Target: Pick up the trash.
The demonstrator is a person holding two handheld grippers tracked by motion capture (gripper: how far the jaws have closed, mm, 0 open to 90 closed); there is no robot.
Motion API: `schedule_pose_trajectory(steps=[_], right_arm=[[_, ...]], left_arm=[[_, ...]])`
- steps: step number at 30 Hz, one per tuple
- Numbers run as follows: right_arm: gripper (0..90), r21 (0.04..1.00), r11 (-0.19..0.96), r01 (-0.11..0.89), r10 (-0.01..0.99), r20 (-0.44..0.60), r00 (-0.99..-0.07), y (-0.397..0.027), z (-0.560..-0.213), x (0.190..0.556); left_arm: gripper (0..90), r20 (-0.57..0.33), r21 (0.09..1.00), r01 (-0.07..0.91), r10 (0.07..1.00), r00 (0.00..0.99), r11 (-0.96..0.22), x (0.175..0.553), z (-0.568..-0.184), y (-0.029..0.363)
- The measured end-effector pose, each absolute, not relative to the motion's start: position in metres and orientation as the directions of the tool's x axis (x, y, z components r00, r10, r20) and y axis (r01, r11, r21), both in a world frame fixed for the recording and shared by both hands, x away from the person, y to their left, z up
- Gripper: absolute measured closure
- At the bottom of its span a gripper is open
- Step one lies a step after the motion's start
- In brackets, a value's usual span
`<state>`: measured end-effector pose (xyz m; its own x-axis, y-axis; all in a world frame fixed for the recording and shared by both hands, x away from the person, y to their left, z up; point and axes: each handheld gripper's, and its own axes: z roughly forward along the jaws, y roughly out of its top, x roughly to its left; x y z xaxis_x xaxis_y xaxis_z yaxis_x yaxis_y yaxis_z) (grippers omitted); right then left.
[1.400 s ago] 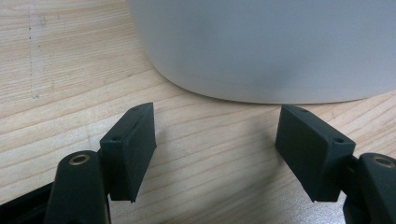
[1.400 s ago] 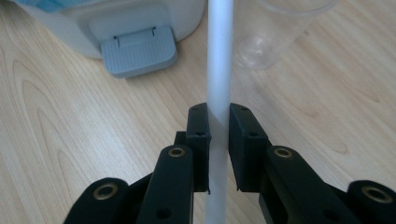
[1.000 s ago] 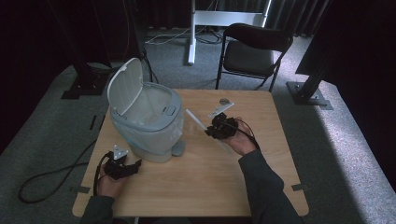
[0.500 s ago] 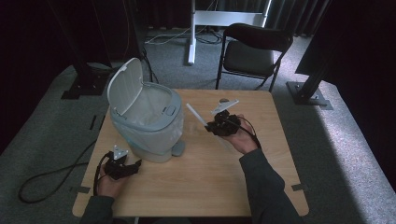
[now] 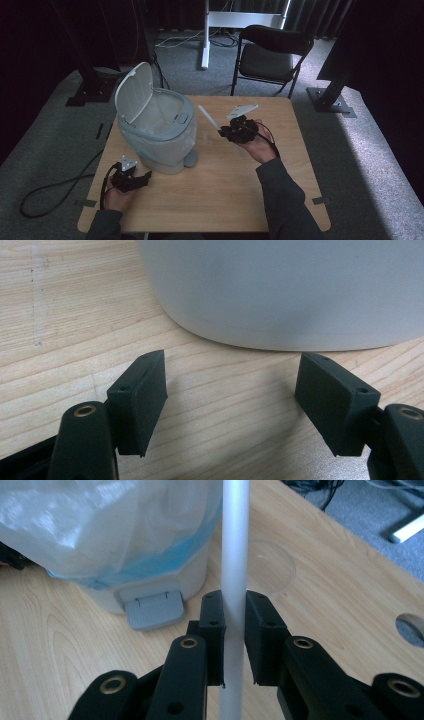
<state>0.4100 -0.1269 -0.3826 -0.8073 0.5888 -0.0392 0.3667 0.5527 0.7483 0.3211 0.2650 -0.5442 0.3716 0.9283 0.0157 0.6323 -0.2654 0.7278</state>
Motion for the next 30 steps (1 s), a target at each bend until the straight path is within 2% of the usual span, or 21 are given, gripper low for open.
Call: schedule_pose_trajectory(steps=[8, 30], right_arm=[[79.0, 0.778, 0.54, 0.32, 0.566, -0.055, -0.823, -0.123, -0.374, 0.404], [79.0, 0.775, 0.555, 0.303, 0.534, -0.053, -0.844, -0.105, -0.371, 0.405]], left_arm=[[29.0, 0.016, 0.728, 0.632, 0.928, 0.371, -0.265, 0.321, -0.544, 0.265], [28.9, 0.016, 0.728, 0.632, 0.928, 0.372, -0.266, 0.321, -0.544, 0.265]])
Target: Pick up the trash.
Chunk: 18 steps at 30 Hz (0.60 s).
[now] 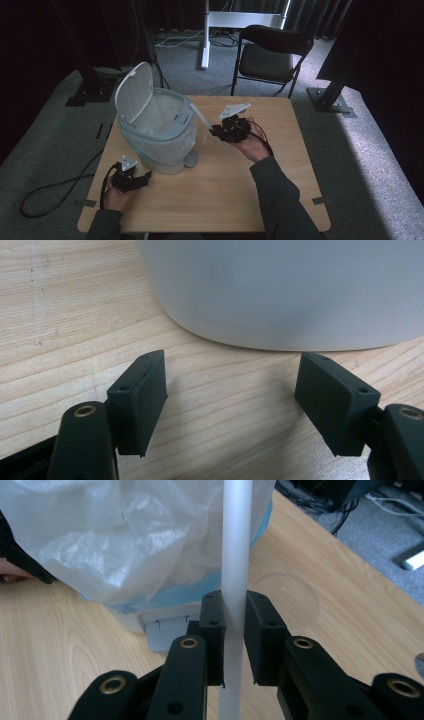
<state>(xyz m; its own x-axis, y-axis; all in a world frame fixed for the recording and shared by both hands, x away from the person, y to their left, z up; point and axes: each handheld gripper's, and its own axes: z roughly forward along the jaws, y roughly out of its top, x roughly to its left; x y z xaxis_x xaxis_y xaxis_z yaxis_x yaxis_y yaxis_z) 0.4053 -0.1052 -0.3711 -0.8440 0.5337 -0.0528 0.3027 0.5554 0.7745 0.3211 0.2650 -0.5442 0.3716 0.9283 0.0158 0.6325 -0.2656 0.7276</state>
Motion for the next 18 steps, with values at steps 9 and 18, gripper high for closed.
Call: schedule_pose_trajectory(steps=[9, 18], right_arm=[[79.0, 0.793, 0.543, 0.276, 0.526, -0.065, -0.848, -0.103, -0.357, 0.404], [79.0, 0.807, 0.53, 0.261, 0.52, -0.066, -0.852, -0.099, -0.346, 0.405]], left_arm=[[28.9, 0.015, 0.728, 0.633, 0.928, 0.371, -0.265, 0.321, -0.544, 0.265], [28.9, 0.015, 0.728, 0.632, 0.928, 0.371, -0.265, 0.321, -0.544, 0.265]])
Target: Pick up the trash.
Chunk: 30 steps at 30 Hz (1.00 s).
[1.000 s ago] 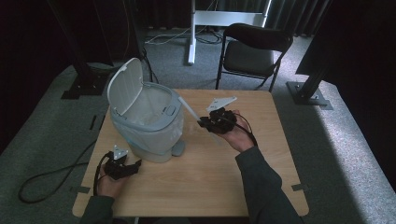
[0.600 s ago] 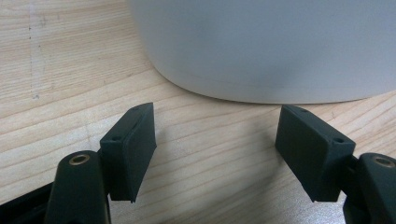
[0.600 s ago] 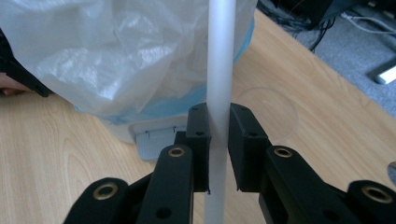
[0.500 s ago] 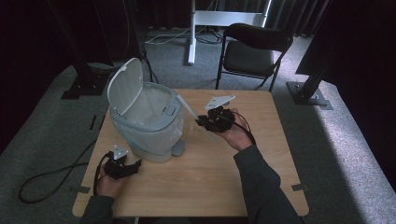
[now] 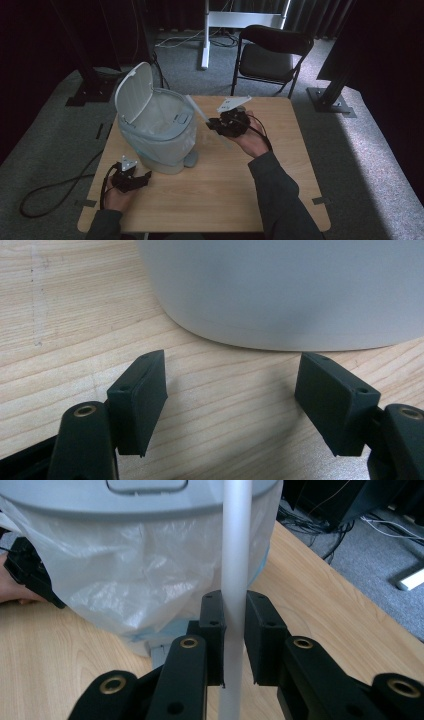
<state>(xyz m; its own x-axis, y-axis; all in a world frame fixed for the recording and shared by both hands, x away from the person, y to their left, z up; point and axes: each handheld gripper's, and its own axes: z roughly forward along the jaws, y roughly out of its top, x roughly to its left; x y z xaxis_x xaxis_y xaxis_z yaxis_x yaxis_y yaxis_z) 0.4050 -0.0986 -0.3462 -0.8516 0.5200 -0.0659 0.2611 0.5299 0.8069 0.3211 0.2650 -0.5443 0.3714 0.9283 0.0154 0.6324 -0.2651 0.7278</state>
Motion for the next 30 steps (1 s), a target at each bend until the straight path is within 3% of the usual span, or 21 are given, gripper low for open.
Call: schedule_pose_trajectory(steps=[30], right_arm=[[78.9, 0.839, 0.495, 0.227, 0.509, -0.068, -0.858, -0.084, -0.324, 0.41]], left_arm=[[28.9, 0.015, 0.727, 0.633, 0.928, 0.372, -0.266, 0.321, -0.544, 0.265]])
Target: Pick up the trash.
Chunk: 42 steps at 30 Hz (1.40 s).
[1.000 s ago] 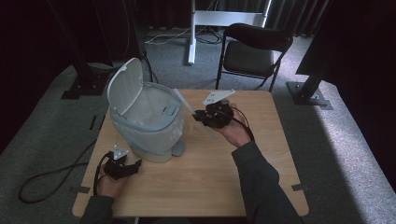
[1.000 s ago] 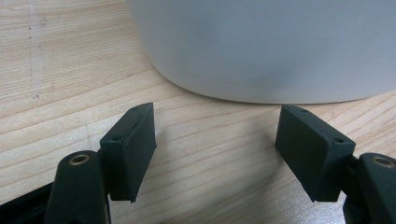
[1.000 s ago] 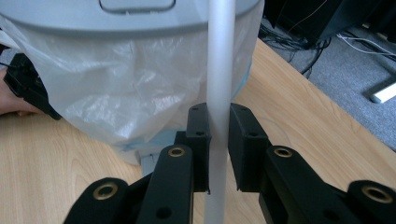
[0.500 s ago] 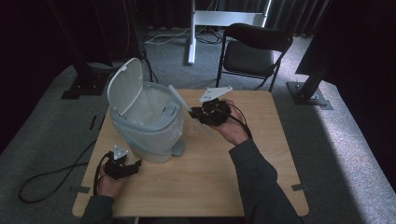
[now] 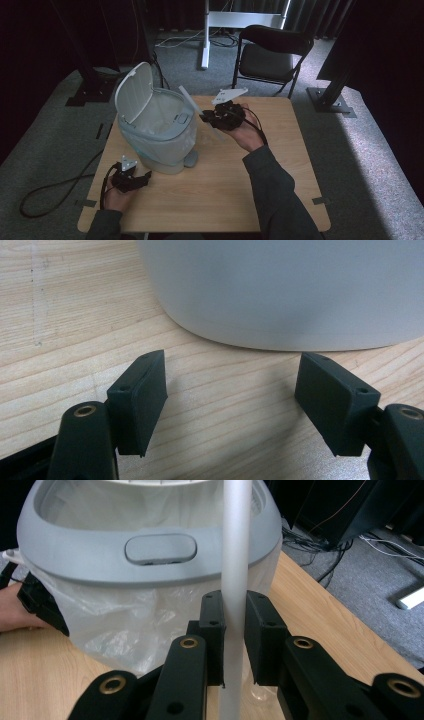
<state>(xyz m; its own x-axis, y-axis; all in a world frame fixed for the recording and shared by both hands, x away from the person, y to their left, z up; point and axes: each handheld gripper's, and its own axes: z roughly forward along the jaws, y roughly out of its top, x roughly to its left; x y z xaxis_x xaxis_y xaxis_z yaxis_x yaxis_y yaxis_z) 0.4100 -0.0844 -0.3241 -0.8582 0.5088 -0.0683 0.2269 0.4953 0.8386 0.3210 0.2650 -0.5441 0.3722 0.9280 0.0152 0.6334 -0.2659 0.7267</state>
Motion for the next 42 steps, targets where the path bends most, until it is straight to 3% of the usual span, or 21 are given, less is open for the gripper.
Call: schedule_pose_trajectory(steps=[42], right_arm=[[78.9, 0.87, 0.465, 0.165, 0.481, -0.092, -0.872, -0.06, -0.28, 0.413]], left_arm=[[28.9, 0.015, 0.726, 0.634, 0.928, 0.372, -0.266, 0.321, -0.544, 0.265]])
